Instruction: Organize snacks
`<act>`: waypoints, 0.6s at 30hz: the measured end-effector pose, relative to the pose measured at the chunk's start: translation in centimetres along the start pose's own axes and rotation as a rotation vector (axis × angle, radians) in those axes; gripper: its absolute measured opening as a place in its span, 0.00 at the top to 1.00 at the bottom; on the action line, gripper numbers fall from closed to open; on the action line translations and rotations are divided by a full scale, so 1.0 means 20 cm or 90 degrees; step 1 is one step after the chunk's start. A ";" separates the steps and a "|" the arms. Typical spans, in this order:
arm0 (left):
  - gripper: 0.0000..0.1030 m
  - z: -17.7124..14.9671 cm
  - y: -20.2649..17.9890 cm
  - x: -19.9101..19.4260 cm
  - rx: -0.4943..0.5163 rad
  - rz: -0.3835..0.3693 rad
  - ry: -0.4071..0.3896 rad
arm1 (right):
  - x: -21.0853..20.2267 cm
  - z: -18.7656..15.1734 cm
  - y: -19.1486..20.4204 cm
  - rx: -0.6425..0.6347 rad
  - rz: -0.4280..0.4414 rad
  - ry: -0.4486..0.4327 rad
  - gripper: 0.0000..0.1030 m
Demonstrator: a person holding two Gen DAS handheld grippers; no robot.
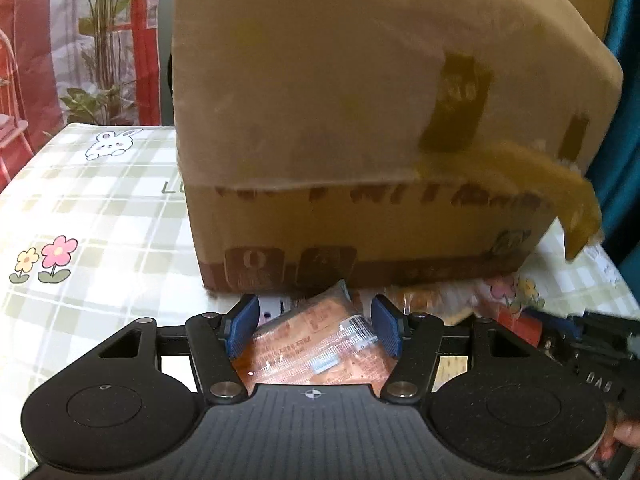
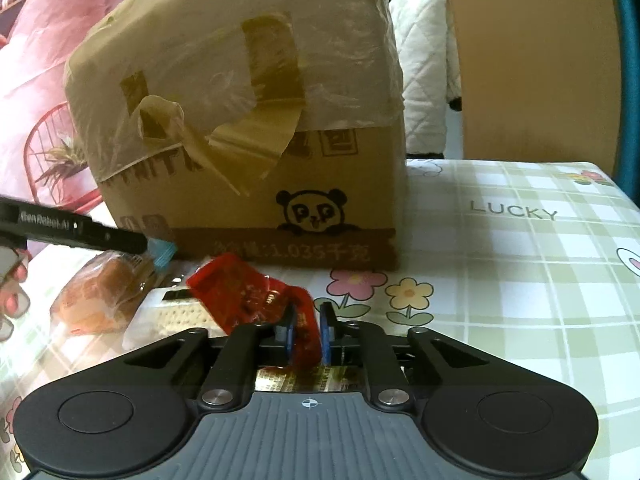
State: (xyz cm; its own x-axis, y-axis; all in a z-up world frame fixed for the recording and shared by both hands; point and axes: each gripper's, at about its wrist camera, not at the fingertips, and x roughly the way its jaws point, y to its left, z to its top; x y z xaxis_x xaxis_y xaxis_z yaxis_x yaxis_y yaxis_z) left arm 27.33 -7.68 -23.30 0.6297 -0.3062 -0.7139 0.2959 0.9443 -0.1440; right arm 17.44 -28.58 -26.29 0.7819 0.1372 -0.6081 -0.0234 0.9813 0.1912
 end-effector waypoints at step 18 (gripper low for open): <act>0.35 -0.22 0.06 -0.16 -0.043 0.007 0.009 | -0.13 -0.03 0.04 -0.046 0.062 -0.102 0.48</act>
State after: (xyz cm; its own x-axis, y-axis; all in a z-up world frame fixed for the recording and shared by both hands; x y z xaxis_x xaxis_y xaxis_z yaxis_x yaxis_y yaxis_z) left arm 22.45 -5.03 -24.27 0.6216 -0.2950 -0.7256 0.2402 0.9535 -0.1819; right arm 14.98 -28.00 -24.91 0.8629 0.2140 -0.4578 -0.1435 0.9724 0.1840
